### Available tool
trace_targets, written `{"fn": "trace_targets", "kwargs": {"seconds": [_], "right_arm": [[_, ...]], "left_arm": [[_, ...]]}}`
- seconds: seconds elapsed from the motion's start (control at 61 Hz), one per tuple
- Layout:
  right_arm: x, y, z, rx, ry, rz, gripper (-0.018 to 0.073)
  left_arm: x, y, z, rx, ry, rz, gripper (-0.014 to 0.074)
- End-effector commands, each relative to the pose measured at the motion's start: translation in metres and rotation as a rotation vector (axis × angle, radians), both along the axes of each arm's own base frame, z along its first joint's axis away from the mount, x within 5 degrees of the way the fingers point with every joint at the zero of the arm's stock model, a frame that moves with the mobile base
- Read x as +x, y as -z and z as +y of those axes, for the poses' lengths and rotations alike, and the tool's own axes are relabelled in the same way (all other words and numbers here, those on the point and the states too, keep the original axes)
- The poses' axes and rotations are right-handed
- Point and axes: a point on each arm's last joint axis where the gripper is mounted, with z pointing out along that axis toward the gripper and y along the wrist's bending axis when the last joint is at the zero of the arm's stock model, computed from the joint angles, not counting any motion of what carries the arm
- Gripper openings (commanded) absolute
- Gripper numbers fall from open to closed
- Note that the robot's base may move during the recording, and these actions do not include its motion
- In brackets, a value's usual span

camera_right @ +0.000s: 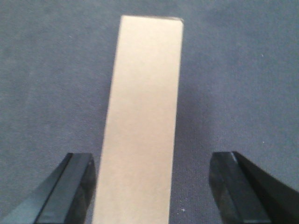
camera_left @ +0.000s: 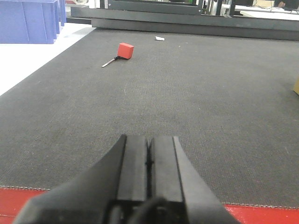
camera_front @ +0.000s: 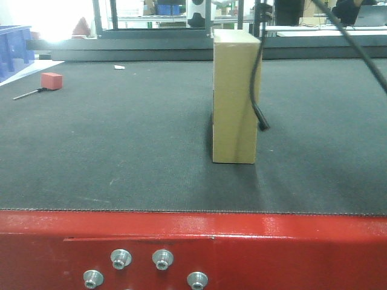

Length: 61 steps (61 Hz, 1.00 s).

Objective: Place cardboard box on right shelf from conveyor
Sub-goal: 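Lower the open right gripper around the box and close on it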

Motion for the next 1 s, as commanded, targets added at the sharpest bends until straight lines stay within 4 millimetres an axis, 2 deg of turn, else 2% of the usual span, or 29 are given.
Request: {"fn": "trace_targets", "kwargs": {"seconds": [0.0, 0.197, 0.443, 0.984], "right_arm": [[-0.005, -0.027, -0.010, 0.068, 0.006, -0.125, 0.0600], [0.002, -0.017, -0.003, 0.157, -0.024, -0.139, 0.0600], [0.005, -0.009, -0.010, 0.099, 0.002, -0.105, 0.0600], [0.019, 0.020, 0.002, 0.118, -0.010, -0.033, 0.0600]], "left_arm": [[-0.001, -0.005, 0.001, -0.012, -0.007, -0.091, -0.0116], [-0.001, -0.005, 0.001, -0.012, -0.007, -0.091, -0.0116], [-0.001, -0.005, 0.001, -0.012, -0.007, -0.091, -0.0116], [-0.001, -0.005, 0.001, -0.012, -0.007, -0.091, -0.0115]]}}
